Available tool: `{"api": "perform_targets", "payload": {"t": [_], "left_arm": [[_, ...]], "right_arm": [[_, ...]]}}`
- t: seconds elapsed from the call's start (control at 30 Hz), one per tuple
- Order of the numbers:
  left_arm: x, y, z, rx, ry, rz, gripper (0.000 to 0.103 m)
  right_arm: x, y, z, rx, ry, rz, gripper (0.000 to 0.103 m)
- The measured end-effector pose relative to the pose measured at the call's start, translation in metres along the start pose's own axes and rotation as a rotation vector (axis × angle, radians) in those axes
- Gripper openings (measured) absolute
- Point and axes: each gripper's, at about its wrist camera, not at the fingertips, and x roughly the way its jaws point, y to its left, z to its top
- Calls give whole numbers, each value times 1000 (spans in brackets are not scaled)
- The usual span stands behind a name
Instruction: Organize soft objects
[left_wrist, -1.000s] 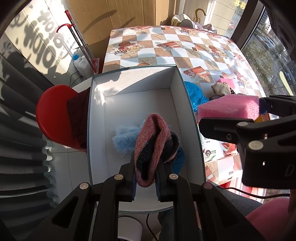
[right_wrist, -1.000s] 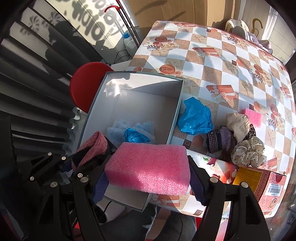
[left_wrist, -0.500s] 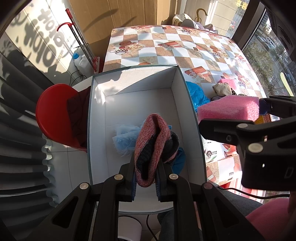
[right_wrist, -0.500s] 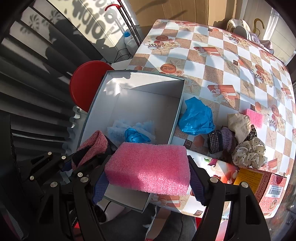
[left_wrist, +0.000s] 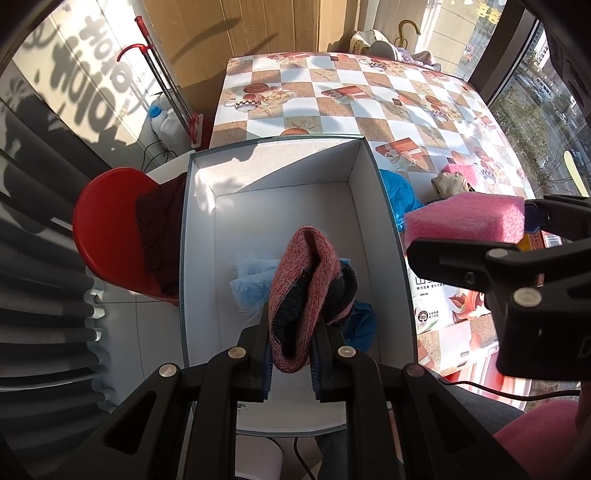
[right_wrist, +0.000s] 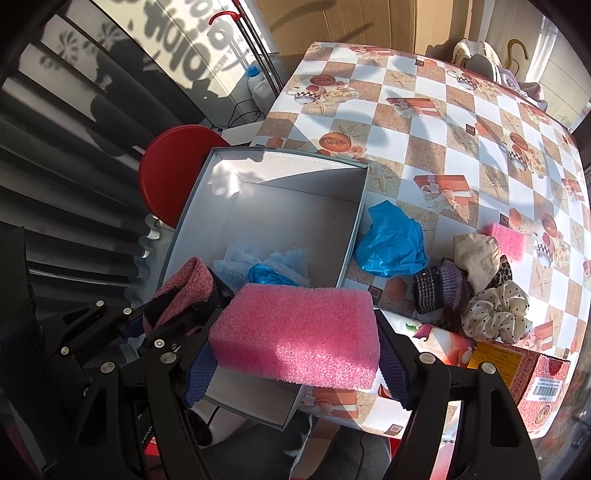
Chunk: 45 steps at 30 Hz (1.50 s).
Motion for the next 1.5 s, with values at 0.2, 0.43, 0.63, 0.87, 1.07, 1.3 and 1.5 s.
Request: {"api": "perform_targets", "payload": {"t": [0.2, 0.43, 0.63, 0.87, 1.07, 1.3, 1.5], "left_arm": [[4, 11, 4, -36, 9, 6, 18], [10, 26, 11, -74, 28, 13, 18], [9, 29, 15, -89, 22, 20, 20], [4, 25, 18, -89, -2, 9, 63], [-1, 29, 22, -155, -35, -32, 90], [-12, 20, 39, -160, -83, -70, 92], [-15, -20, 66, -66, -84, -135, 92]], "right_arm": [[3, 6, 9, -38, 10, 13, 77], [8, 9, 25, -59, 12, 18, 77], [9, 14, 36, -77, 12, 40, 77], [9, 15, 41, -81, 23, 91, 80], [3, 0, 41, -35, 16, 86, 101], [-29, -56, 38, 61, -1, 61, 101], [-65, -149, 29, 253, -22, -15, 101]]}}
